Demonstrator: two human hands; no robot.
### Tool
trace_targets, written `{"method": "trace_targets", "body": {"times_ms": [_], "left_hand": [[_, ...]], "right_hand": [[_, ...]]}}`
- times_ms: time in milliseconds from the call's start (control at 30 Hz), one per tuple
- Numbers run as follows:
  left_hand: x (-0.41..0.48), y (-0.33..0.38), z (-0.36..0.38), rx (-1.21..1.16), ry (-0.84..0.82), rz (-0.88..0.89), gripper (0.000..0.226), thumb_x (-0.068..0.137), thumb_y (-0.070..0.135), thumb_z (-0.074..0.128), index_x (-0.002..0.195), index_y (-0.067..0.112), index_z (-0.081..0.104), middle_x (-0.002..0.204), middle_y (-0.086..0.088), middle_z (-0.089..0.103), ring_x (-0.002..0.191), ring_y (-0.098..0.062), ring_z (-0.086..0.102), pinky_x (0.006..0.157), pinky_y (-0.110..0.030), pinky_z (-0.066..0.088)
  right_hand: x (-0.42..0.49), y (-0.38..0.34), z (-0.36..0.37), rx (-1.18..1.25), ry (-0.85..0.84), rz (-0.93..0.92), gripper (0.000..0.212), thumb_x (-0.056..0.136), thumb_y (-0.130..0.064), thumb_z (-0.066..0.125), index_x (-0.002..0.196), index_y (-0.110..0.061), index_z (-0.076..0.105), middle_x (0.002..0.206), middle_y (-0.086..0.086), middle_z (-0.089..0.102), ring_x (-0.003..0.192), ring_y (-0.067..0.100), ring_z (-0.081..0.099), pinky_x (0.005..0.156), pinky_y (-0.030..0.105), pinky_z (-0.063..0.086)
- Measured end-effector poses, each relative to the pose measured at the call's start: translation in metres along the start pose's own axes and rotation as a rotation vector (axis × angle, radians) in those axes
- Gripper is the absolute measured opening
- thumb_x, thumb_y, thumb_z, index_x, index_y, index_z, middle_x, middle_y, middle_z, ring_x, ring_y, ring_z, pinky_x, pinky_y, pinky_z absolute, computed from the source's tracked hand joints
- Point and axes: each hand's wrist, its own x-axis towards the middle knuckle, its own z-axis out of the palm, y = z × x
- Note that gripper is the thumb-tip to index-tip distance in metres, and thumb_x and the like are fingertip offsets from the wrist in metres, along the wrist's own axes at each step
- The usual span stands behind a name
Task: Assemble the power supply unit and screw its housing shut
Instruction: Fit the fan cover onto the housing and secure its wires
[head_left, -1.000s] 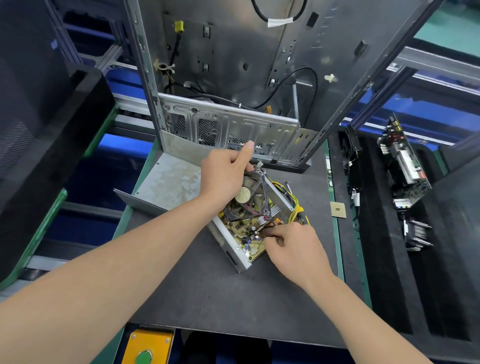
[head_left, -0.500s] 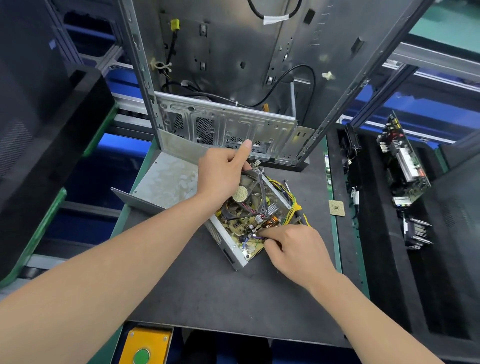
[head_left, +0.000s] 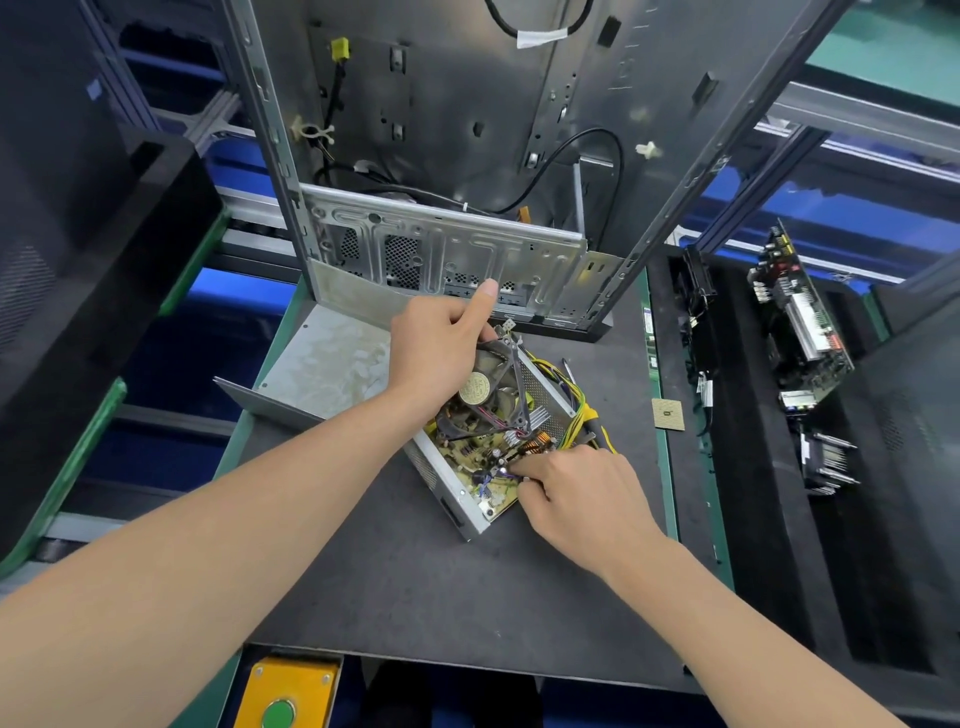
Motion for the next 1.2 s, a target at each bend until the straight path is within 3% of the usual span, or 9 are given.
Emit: {"method": "trace_targets", "body": {"times_ms": [233,433,600,833,1000,1100,1200], "left_hand": [[0.000,0.000,-0.001,0.002,0.005,-0.001,0.062,0.101,0.061,0.052,0.052,0.026,0.067,0.042,0.018,0.055,0.047,0.003,0.053,0.062,-0.028,0.035],[-0.001,0.001,-0.001,0.004,0.004,-0.003,0.062,0.101,0.060,0.052,0.054,0.025,0.069,0.042,0.019,0.055,0.048,0.004,0.053,0.068,-0.030,0.038],[-0.002,0.001,-0.002,0.004,0.001,-0.002,0.062,0.101,0.061,0.051,0.054,0.025,0.069,0.041,0.018,0.054,0.047,0.004,0.052,0.072,-0.033,0.040],[-0.001,0.001,0.001,-0.005,0.018,-0.001,0.063,0.100,0.062,0.052,0.053,0.025,0.069,0.041,0.015,0.055,0.047,0.001,0.053,0.062,-0.029,0.036],[-0.001,0.000,0.000,-0.002,0.018,-0.011,0.063,0.100,0.064,0.051,0.053,0.025,0.070,0.044,0.012,0.058,0.048,0.000,0.054,0.069,-0.032,0.044],[-0.001,0.001,-0.001,-0.001,0.022,-0.020,0.063,0.100,0.063,0.051,0.054,0.025,0.070,0.040,0.014,0.053,0.046,0.002,0.053,0.071,-0.032,0.039],[-0.002,0.002,-0.002,-0.006,0.023,-0.026,0.063,0.099,0.064,0.052,0.054,0.025,0.070,0.040,0.013,0.053,0.046,0.001,0.052,0.066,-0.030,0.038]], "right_hand": [[-0.007,0.003,-0.003,0.060,0.001,0.016,0.043,0.094,-0.032,0.036,0.123,-0.037,0.068,0.091,-0.002,0.074,0.092,0.027,0.067,0.075,0.036,0.056],[-0.007,0.001,-0.004,0.104,-0.017,0.030,0.047,0.095,-0.030,0.036,0.127,-0.042,0.069,0.092,-0.003,0.076,0.093,0.027,0.068,0.078,0.036,0.057],[-0.008,-0.007,-0.001,0.092,-0.036,0.059,0.042,0.097,-0.029,0.040,0.127,-0.033,0.068,0.086,0.005,0.071,0.086,0.036,0.066,0.070,0.036,0.054],[-0.007,-0.007,-0.006,0.202,-0.129,0.084,0.054,0.094,-0.027,0.042,0.141,-0.048,0.060,0.087,0.007,0.067,0.091,0.040,0.064,0.064,0.036,0.040],[-0.010,0.005,-0.018,0.220,-0.164,0.047,0.059,0.094,-0.024,0.042,0.141,-0.059,0.054,0.102,0.002,0.072,0.102,0.034,0.064,0.076,0.039,0.052],[-0.009,0.012,-0.019,0.197,-0.079,0.051,0.051,0.097,-0.027,0.041,0.134,-0.054,0.062,0.097,0.001,0.072,0.098,0.032,0.064,0.070,0.036,0.046],[-0.009,0.007,-0.015,0.209,-0.048,0.057,0.044,0.098,-0.027,0.041,0.129,-0.045,0.068,0.089,0.003,0.069,0.090,0.034,0.063,0.072,0.037,0.051]]}}
